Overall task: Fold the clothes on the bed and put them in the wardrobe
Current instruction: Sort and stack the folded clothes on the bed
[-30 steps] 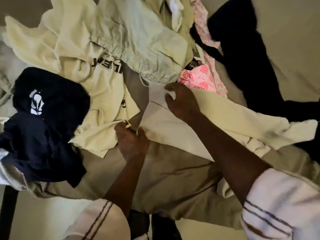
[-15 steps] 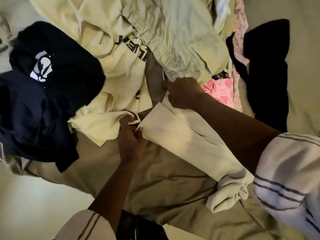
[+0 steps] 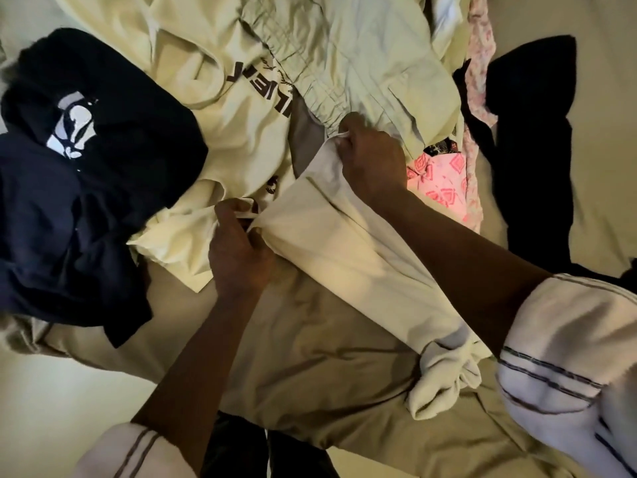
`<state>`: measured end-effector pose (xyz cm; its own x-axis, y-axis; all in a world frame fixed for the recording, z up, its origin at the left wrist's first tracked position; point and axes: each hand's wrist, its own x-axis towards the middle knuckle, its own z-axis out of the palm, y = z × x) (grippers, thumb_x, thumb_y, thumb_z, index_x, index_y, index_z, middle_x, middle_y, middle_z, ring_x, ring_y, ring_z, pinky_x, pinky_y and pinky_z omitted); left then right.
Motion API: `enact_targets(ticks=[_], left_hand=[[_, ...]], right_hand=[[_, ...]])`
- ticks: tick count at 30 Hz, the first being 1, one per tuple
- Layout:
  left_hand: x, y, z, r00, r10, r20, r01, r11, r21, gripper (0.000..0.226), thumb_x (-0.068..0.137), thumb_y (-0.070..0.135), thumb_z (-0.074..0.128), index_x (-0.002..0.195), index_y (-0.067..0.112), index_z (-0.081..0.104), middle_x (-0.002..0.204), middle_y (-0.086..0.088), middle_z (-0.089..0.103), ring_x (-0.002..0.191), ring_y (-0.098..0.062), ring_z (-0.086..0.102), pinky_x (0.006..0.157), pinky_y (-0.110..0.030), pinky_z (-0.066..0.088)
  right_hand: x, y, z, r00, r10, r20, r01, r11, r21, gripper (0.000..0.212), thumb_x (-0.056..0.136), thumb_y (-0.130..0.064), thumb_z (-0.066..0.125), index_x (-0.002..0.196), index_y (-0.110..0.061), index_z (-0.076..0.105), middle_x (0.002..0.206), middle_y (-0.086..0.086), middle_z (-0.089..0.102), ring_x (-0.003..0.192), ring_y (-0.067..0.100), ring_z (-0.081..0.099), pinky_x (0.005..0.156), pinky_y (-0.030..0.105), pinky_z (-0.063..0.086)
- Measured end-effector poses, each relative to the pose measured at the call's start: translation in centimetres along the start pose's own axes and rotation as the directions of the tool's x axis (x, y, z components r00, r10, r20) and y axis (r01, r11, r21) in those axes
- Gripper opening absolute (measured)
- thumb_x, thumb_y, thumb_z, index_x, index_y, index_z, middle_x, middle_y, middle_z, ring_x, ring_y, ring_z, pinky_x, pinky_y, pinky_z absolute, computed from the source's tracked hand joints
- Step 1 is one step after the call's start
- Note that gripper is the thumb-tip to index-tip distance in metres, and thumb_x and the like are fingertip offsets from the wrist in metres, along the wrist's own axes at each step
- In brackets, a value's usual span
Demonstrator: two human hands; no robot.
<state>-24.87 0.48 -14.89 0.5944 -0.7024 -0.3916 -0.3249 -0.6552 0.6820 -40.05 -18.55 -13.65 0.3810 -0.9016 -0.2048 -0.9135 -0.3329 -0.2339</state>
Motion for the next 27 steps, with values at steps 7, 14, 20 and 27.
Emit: enact_targets(ticks=[7, 14, 20, 27], left_hand=[[1.3, -1.1, 0.5, 0.992, 0.092, 0.087, -0.094, 0.995, 0.029, 0.041, 0.084, -0.004, 0.053, 0.122, 0.012, 0.056, 0.116, -0.003, 0.067, 0.109, -0.024, 0.064, 0.089, -0.022, 0.041], [-0.5, 0.4, 0.1, 0.991, 0.129, 0.038, -0.134, 0.959, 0.250, 0.056, 0.082, 0.009, 0.065, 0.135, 0.016, 0.050, 0.118, -0.015, 0.061, 0.114, -0.037, 0.055, 0.094, -0.047, 0.043], [-2.6, 2.9, 1.6, 0.892, 0.431, 0.139, -0.438, 0.747, 0.500, 0.054, 0.087, 0.030, 0.067, 0.139, 0.026, 0.051, 0.104, -0.017, 0.066, 0.096, -0.038, 0.063, 0.077, -0.046, 0.048], [3.6, 5.0, 2.9, 0.919, 0.346, 0.186, -0.380, 0.657, 0.652, 0.033, 0.100, 0.035, 0.054, 0.131, 0.025, 0.050, 0.110, -0.020, 0.066, 0.097, -0.047, 0.066, 0.077, -0.050, 0.049]], right_hand=[[-2.3, -0.9, 2.4, 1.000, 0.016, -0.003, -0.016, 0.985, 0.174, 0.037, 0.097, -0.021, 0.050, 0.134, -0.022, 0.052, 0.114, 0.008, 0.067, 0.102, 0.036, 0.066, 0.076, 0.043, 0.054], [-10.3, -1.9, 3.3, 0.970, 0.147, -0.196, -0.075, 0.940, 0.332, 0.055, 0.093, -0.017, 0.060, 0.146, -0.010, 0.050, 0.134, 0.012, 0.060, 0.122, 0.033, 0.058, 0.101, 0.046, 0.047], [-19.3, -1.9, 4.6, 0.763, 0.557, -0.328, -0.353, 0.785, 0.509, 0.027, 0.096, -0.012, 0.059, 0.123, -0.015, 0.061, 0.105, 0.001, 0.058, 0.095, 0.022, 0.061, 0.086, 0.043, 0.052], [-23.6, 0.7, 7.6, 0.826, 0.562, -0.050, -0.481, 0.747, 0.458, 0.059, 0.088, -0.020, 0.064, 0.145, -0.023, 0.049, 0.129, 0.005, 0.054, 0.121, 0.027, 0.051, 0.100, 0.042, 0.048]])
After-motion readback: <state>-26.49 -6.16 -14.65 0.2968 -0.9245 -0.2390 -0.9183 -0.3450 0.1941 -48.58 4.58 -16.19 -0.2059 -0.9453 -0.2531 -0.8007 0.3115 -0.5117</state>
